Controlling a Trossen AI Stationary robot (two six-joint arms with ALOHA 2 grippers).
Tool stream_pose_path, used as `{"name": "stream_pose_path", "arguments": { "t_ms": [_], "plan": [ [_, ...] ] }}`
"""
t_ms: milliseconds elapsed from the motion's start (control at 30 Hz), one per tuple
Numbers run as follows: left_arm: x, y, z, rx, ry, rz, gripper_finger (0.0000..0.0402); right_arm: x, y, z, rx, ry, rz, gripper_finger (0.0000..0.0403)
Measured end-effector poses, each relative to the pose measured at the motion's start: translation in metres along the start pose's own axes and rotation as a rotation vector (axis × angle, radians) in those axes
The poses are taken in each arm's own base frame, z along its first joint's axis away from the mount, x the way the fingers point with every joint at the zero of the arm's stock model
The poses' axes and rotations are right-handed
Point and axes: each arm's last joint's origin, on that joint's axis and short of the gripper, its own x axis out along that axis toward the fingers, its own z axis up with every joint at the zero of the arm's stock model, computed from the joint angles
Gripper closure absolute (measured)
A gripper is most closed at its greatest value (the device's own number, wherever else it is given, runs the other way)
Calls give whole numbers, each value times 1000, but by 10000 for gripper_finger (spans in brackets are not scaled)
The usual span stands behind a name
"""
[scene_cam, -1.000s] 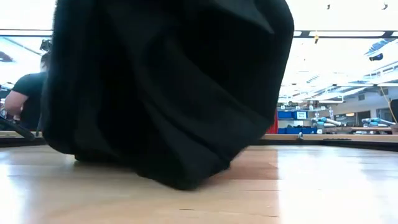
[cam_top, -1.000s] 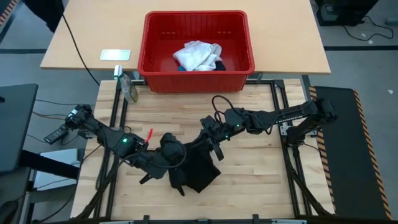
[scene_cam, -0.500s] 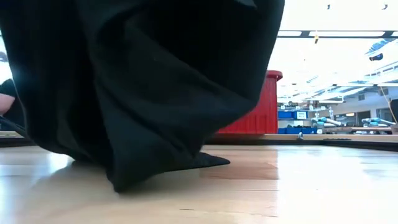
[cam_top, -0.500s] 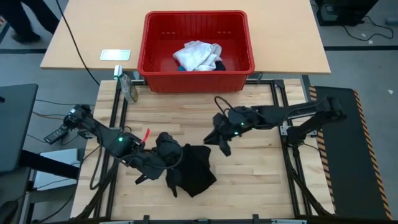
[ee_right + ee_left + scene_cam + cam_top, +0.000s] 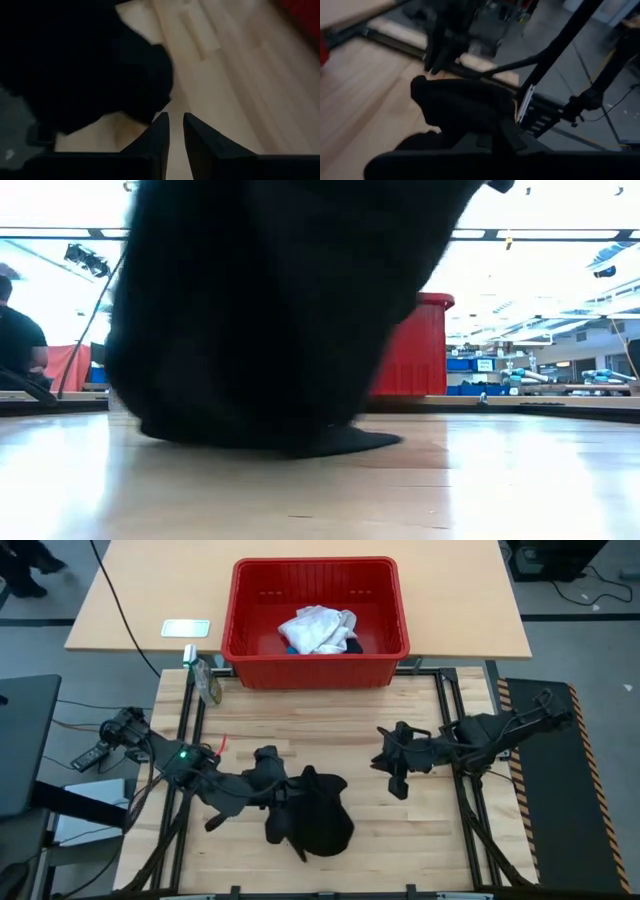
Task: Fold laundry
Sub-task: Fold the black shirt on the table
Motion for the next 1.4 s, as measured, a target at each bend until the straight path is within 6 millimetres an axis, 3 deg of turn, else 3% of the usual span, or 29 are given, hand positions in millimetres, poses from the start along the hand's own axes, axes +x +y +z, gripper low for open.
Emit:
{"name": "stream_pose_path", "arguments": {
  "t_ms": [167,267,400,633,800,1000,1167,1267,1400],
  "plan": [
    [3,-6,6,57,-68,-43,400,8,8,-5,-27,87,80,348],
    [1,-6,7,56,-75,-41,400,11,12,-11,15,134,75,386],
    [-2,-7,8,51,-87,-41,400,0,18,-20,55,78,-26,388],
    [-2,-4,7,60,-70,-27,401,-24,27,-40,102,97,-49,372],
    [0,3,8,76,-51,6,401,-18,50,-46,47,40,-8,328],
    [7,16,12,76,-39,66,401,16,73,-41,28,-32,4,237],
    [11,27,10,119,17,128,401,35,77,-28,-10,-57,88,172],
    [13,31,10,131,54,118,401,39,74,-25,3,-54,88,155],
    [14,32,10,142,64,104,401,42,70,-22,19,-59,62,160]
  ]
}}
